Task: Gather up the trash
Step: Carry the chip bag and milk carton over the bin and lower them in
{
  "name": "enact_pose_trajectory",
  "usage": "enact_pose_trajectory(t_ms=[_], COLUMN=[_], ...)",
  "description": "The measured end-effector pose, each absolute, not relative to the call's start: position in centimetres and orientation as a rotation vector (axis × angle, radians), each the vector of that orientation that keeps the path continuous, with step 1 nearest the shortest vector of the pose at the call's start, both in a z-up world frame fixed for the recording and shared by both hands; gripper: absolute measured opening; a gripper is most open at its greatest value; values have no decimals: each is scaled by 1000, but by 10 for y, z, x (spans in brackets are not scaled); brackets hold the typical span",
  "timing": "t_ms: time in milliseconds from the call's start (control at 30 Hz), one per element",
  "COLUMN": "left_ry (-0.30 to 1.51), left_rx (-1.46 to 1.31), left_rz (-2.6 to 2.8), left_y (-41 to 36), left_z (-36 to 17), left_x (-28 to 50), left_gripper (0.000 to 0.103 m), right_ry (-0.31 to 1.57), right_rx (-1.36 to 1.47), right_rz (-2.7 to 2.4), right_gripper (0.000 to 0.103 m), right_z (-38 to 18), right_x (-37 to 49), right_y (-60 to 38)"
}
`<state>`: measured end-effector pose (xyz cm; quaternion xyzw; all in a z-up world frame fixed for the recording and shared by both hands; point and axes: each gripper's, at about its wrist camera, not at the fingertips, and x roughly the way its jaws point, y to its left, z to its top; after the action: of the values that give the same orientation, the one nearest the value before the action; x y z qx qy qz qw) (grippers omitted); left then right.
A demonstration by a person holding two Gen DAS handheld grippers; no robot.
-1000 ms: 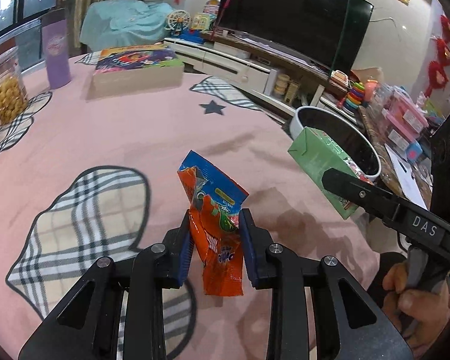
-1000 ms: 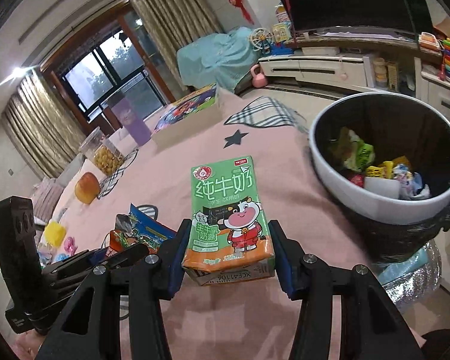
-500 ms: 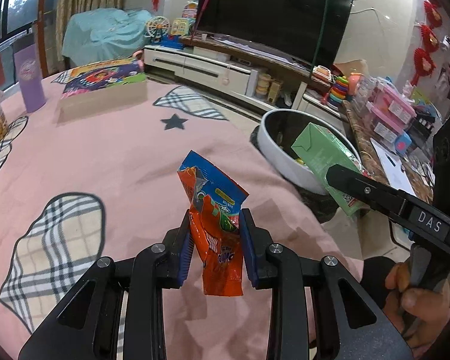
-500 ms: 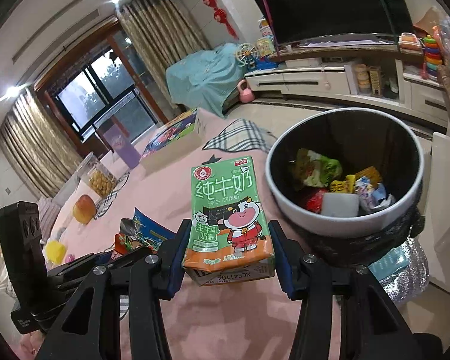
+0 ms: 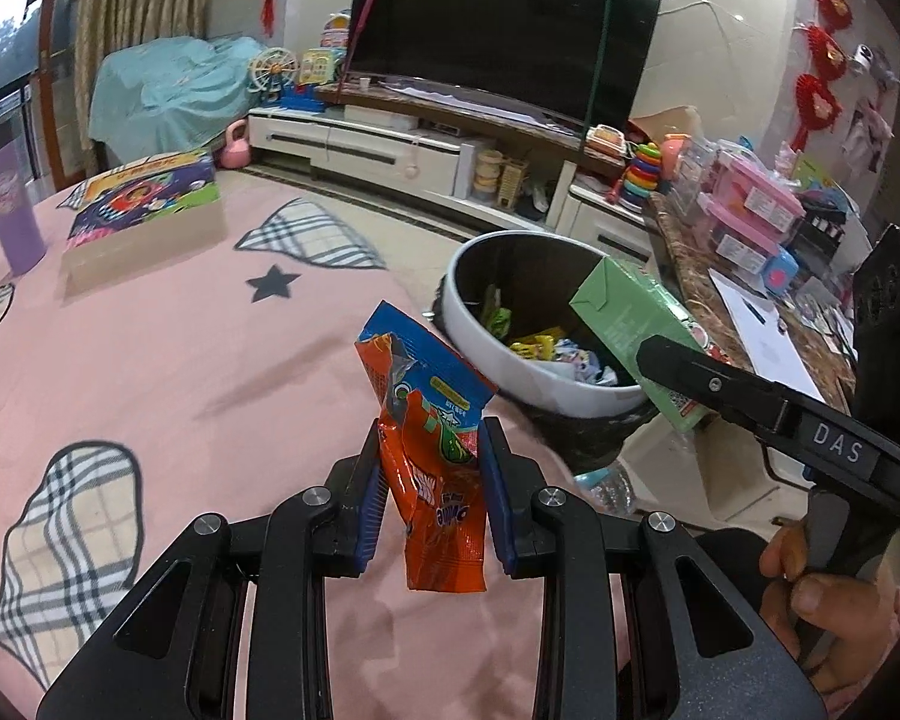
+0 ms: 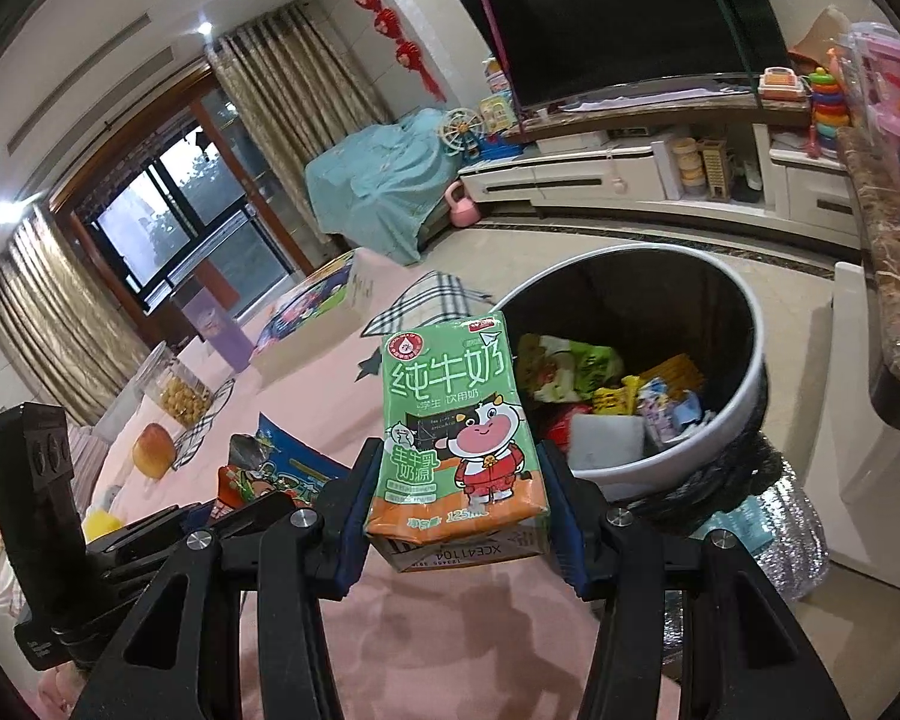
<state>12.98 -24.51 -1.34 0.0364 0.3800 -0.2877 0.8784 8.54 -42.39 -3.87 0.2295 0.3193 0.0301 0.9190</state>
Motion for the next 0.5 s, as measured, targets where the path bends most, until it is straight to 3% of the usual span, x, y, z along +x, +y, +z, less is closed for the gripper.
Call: enact_pose_trajectory(t_ms=[500], left_ry=[782], left_rx=[107], left_rz=[-649], left_y=[-283], left_z=[-6], left_x=[138], left_gripper=[27], right_ry=[650], right_rx=[493], right_rz=[4], right_gripper=[51], right_z=[-40], right_x=[87], right_y=[-457])
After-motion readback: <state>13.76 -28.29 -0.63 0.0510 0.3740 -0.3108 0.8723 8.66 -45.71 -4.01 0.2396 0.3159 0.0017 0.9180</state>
